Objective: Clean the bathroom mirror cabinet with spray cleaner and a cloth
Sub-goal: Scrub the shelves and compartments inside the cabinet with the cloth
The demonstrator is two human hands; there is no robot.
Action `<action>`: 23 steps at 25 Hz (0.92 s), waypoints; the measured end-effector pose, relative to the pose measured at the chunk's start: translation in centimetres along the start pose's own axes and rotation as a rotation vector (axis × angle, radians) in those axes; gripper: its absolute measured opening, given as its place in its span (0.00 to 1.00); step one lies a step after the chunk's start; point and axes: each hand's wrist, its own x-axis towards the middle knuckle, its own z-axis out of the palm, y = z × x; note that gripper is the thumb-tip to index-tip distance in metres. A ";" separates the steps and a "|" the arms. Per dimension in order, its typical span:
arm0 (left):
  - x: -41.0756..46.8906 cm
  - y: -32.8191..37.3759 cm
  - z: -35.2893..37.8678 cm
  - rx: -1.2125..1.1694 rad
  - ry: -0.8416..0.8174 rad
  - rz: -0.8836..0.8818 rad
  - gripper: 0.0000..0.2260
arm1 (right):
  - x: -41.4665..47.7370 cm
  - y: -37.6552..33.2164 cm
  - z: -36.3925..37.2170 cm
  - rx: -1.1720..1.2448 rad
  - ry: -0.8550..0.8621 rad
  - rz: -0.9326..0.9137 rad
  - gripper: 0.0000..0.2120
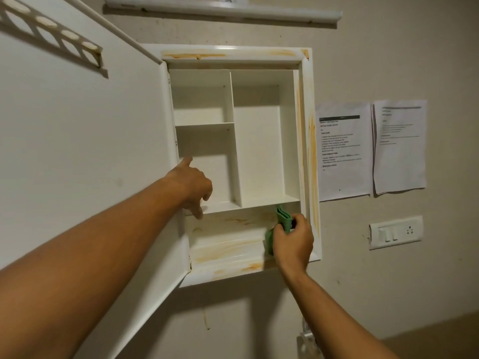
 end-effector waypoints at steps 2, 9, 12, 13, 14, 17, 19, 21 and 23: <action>0.3 -0.1 0.0 0.050 0.062 -0.001 0.37 | 0.2 -0.5 1.0 -0.004 0.026 0.054 0.06; 0.9 -1.9 0.0 0.178 0.133 -0.163 0.66 | -0.8 -3.8 9.4 0.199 -0.091 0.251 0.11; 2.0 -1.7 -0.3 0.180 0.107 -0.200 0.71 | -2.7 -4.2 12.5 0.153 -0.047 0.227 0.08; 2.3 -1.7 -0.4 0.181 0.090 -0.208 0.72 | -3.1 -4.0 13.0 0.126 -0.047 0.192 0.07; 2.5 -1.8 -0.7 0.177 0.074 -0.212 0.72 | -3.4 -3.6 13.3 0.092 -0.065 0.138 0.08; 3.0 -2.2 -1.0 0.130 0.030 -0.219 0.73 | -4.3 -3.2 13.5 0.019 -0.188 0.008 0.09; 3.3 -2.0 -1.1 0.102 0.020 -0.224 0.72 | -5.0 -3.3 13.8 -0.017 -0.238 -0.047 0.10; 3.4 -1.9 -1.0 0.100 0.016 -0.223 0.72 | -5.8 -3.2 14.8 -0.170 -0.370 -0.226 0.09; 3.3 -1.8 -0.8 0.116 0.044 -0.214 0.72 | -5.5 -3.2 15.2 -0.358 -0.519 -0.472 0.10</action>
